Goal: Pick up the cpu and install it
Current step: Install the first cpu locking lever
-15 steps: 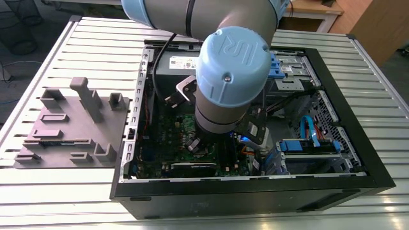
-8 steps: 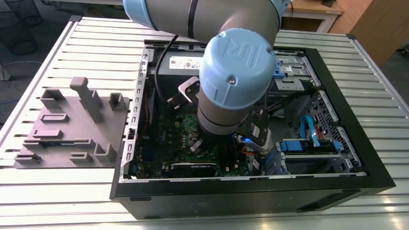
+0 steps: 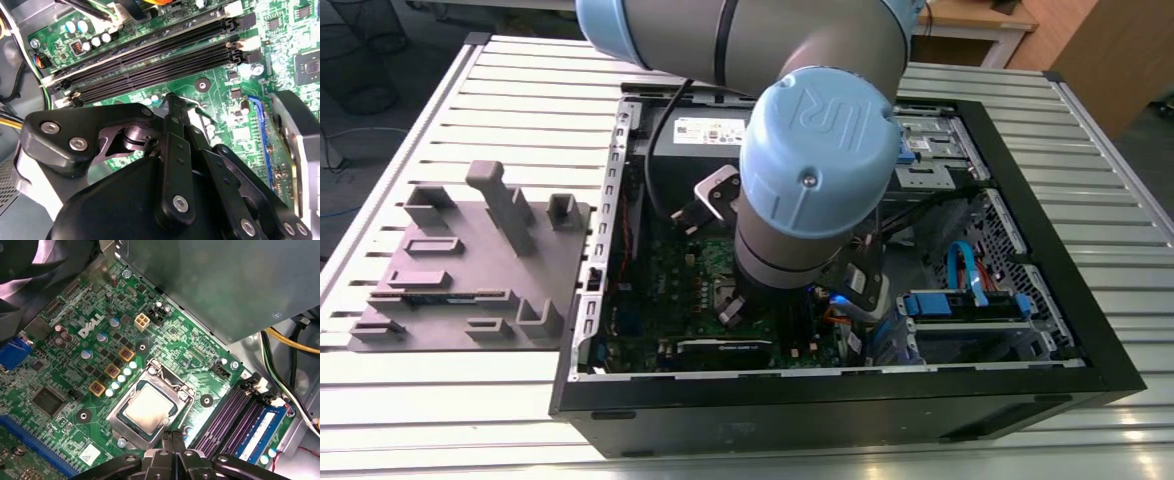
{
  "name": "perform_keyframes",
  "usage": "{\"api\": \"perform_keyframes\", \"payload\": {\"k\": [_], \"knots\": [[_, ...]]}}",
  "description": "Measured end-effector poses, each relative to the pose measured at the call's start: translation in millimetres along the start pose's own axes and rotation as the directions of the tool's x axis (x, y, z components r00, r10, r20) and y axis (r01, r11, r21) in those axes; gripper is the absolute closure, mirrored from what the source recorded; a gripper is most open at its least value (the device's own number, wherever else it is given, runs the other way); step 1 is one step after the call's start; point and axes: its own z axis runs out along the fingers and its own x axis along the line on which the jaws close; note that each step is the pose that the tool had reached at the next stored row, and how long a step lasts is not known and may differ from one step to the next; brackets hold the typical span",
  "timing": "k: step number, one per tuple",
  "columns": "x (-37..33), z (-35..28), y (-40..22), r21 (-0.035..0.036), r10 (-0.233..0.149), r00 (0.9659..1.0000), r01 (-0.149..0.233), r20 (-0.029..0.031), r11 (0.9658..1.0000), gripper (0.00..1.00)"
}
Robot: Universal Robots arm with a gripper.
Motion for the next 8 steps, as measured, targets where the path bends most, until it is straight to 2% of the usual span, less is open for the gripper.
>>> {"api": "perform_keyframes", "payload": {"k": [8], "knots": [[0.9,4.9,-1.1,0.0018,-0.001,1.0000,0.001,0.0011,1.0000,0.89]]}}
